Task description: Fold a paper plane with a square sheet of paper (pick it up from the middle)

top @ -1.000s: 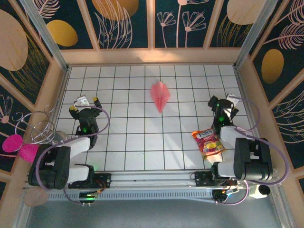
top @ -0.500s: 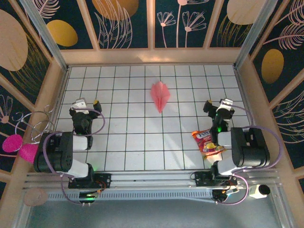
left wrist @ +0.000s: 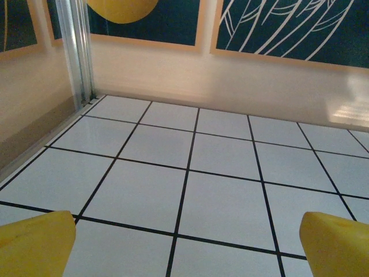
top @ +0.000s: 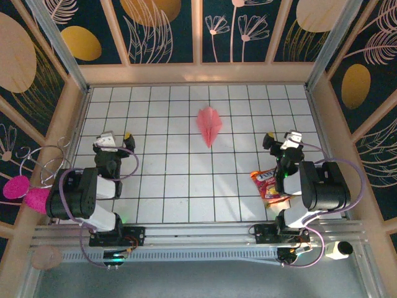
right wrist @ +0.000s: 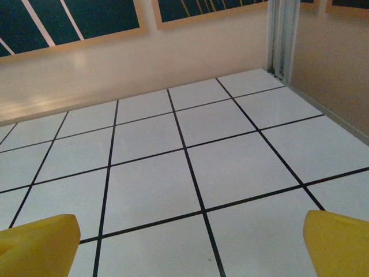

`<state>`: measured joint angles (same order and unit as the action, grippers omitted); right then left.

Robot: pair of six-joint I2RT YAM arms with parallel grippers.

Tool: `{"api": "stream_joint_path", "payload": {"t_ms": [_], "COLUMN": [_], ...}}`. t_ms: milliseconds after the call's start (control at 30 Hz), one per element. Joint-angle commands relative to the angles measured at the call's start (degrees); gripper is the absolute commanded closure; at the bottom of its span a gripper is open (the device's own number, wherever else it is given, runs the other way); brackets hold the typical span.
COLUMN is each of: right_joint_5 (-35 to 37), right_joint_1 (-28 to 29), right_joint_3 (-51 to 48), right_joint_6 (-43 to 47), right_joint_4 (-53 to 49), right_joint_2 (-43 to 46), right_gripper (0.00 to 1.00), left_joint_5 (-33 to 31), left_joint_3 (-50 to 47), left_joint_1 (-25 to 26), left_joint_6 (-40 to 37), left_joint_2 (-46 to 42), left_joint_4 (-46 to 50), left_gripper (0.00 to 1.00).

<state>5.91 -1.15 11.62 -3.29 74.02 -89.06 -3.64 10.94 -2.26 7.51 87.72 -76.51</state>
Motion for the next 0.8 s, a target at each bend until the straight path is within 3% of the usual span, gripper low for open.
{"api": "stream_joint_path", "payload": {"t_ms": [0, 267, 333, 767], "right_joint_5": [0.0, 0.0, 0.0, 0.0], "right_joint_1": [0.0, 0.0, 0.0, 0.0], "right_joint_3": [0.1, 0.1, 0.1, 0.0], "right_joint_6": [1.0, 1.1, 1.1, 1.0], "right_joint_4": [3.5, 3.5, 3.4, 3.5], "right_joint_2": [-0.4, -0.4, -0.4, -0.4], "right_gripper": [0.01, 0.01, 0.01, 0.01], "left_joint_5": [0.4, 6.4, 8.7, 7.4], "left_joint_3": [0.1, -0.6, 1.5, 1.5], "left_joint_1": [-0.3, -0.3, -0.3, -0.2], "left_joint_6": [-0.4, -2.7, -3.8, -3.3], "left_joint_2": [0.0, 0.2, 0.3, 0.5], "left_joint_4": [-2.8, -4.3, -0.4, -0.6], "left_gripper": [0.01, 0.01, 0.01, 0.01]}}
